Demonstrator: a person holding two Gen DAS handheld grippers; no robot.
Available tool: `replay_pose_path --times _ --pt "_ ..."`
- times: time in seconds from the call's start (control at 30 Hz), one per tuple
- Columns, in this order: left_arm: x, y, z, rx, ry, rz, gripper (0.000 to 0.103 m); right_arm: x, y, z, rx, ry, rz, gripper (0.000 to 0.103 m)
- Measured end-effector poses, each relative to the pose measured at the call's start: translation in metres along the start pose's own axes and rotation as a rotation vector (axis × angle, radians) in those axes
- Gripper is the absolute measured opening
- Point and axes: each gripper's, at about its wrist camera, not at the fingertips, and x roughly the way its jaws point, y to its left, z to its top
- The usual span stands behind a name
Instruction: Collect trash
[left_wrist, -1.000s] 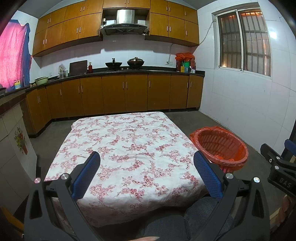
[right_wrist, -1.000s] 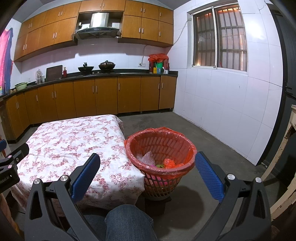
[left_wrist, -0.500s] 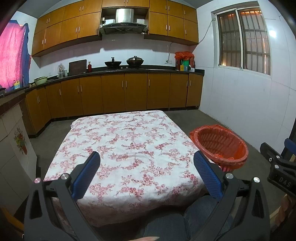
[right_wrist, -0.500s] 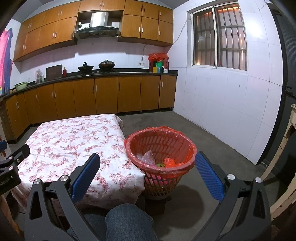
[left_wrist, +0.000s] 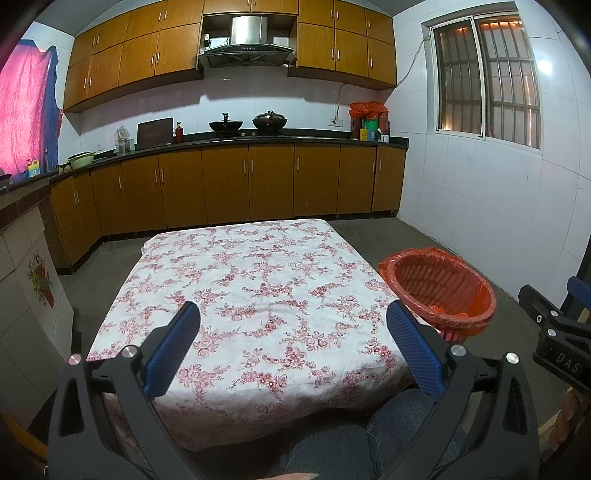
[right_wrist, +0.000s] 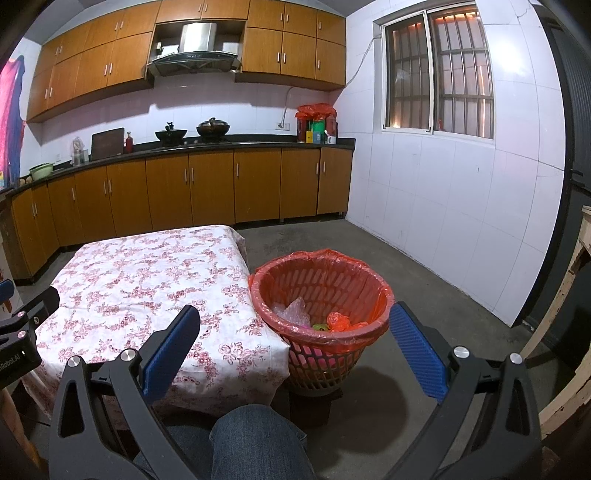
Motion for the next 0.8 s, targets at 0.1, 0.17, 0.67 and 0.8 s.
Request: replay_pose_path --times 0.1,0.17,0.67,0.8 --pt "0.0006 0.0004 -0.0003 0.000 0.001 0.000 0.099 -0.0006 -0.0001 -0.0001 0.000 0.000 0.000 0.101" --pt "0.0006 0.0004 -0.0003 0.001 0.001 0.000 0.099 -0.0004 -0.0002 0.0001 0.001 0.000 0.000 0.101" --pt "0.0012 0.0016 -0.0011 -0.001 0.003 0.000 0.099 0.0003 -0.0012 -0.0001 0.001 0.001 0.000 0.101" --pt "0.0017 0.0018 -0.0017 -0.001 0.006 0.000 0.099 -0.0002 -0.0012 -0.0003 0.002 0.002 0.000 0.101"
